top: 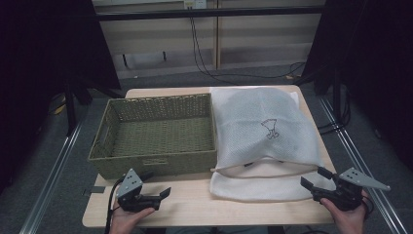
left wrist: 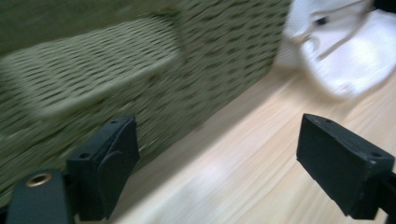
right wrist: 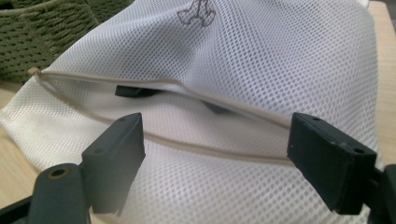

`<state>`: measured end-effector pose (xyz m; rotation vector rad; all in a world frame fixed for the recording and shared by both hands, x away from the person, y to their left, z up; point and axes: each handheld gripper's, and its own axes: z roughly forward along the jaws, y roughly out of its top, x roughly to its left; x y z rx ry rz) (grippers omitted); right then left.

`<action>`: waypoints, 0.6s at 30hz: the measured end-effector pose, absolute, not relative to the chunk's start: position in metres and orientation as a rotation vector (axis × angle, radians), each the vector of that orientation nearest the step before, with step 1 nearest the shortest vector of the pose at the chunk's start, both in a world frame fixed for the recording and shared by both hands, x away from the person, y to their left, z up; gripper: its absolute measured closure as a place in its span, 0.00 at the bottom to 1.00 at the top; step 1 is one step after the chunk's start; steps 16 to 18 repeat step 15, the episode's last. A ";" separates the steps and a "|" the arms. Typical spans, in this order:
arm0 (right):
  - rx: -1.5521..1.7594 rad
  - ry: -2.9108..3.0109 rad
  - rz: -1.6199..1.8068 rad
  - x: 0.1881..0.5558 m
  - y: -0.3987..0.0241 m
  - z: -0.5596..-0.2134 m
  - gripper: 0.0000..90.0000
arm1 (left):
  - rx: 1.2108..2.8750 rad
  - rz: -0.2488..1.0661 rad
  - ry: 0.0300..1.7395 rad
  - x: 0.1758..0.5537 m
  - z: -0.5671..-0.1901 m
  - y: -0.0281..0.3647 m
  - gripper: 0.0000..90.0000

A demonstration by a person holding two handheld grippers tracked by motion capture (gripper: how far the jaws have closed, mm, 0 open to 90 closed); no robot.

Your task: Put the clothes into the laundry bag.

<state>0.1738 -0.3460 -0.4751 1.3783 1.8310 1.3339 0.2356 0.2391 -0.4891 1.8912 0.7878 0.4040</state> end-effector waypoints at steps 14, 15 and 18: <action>1.420 1.780 1.336 0.156 -0.347 -0.485 0.20 | 1.742 0.450 0.940 0.224 -0.492 0.294 0.06; 1.417 1.781 1.332 0.156 -0.348 -0.486 0.19 | 1.730 0.450 0.944 0.224 -0.492 0.296 0.05; 1.417 1.781 1.332 0.156 -0.348 -0.486 0.19 | 1.730 0.450 0.944 0.224 -0.492 0.296 0.05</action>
